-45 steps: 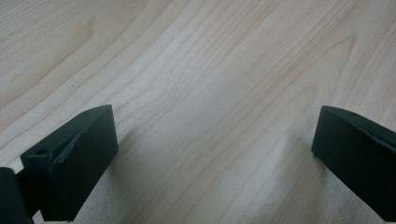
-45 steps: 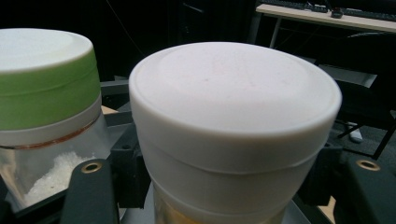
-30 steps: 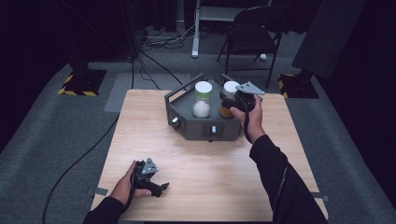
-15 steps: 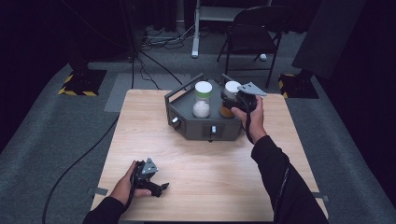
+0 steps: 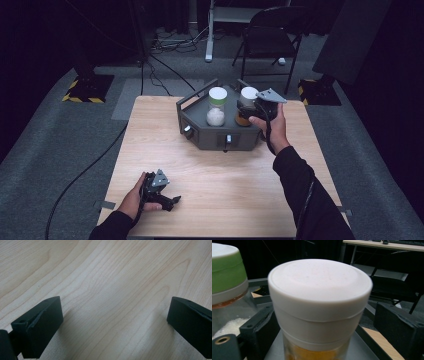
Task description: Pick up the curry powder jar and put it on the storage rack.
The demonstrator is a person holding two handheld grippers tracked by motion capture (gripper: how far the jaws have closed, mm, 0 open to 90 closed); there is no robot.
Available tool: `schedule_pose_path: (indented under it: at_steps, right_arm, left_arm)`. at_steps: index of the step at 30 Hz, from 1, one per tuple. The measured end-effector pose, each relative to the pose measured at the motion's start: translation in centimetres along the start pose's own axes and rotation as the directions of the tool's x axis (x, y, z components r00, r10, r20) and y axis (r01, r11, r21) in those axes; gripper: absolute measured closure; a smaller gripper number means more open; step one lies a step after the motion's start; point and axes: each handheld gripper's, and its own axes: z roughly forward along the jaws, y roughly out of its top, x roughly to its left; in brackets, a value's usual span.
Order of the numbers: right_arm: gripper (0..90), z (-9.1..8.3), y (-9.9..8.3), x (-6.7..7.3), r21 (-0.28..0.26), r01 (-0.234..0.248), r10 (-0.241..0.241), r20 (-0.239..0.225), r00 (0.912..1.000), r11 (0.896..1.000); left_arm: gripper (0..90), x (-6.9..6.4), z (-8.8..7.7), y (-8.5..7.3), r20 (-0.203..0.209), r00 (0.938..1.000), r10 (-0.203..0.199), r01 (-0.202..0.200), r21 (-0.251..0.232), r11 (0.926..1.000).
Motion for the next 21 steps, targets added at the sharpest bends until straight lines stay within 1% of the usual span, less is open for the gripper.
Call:
schedule_pose_path:
  at_steps: [3,7,13,15,18,21]
  right_arm:
    - [7.8,-0.2,0.1,-0.2,-0.005,0.0,0.0,-0.011,0.9999,1.0]
    - [7.4,-0.6,0.5,-0.2,0.004,0.018,-0.018,-0.028,0.9994,1.0]
    - [7.1,-1.1,0.4,0.0,0.0,0.046,-0.046,-0.021,0.9987,0.999]
    - [7.1,-1.6,0.0,0.4,-0.017,0.057,-0.057,-0.005,0.9983,0.998]
    - [7.1,-2.0,-0.4,0.3,-0.027,0.045,-0.045,-0.009,0.9989,0.999]
    - [7.1,-2.2,-0.7,0.2,-0.024,0.048,-0.048,-0.015,0.9987,0.999]
  left_arm:
    - [0.3,0.0,0.0,0.0,0.0,1.0,0.0,0.0,0.0,1.0]
    - [0.3,0.0,0.0,0.0,-0.001,1.0,0.0,0.0,0.0,1.0]
    - [0.3,0.0,0.0,0.0,0.0,1.0,0.0,0.0,0.0,1.0]
    - [0.3,0.0,0.0,0.0,0.0,1.0,0.0,0.0,0.0,1.0]
    - [0.3,0.0,0.0,0.0,-0.001,1.0,0.0,0.0,0.0,1.0]
    - [0.3,0.0,0.0,0.0,0.0,1.0,0.0,0.0,0.0,1.0]
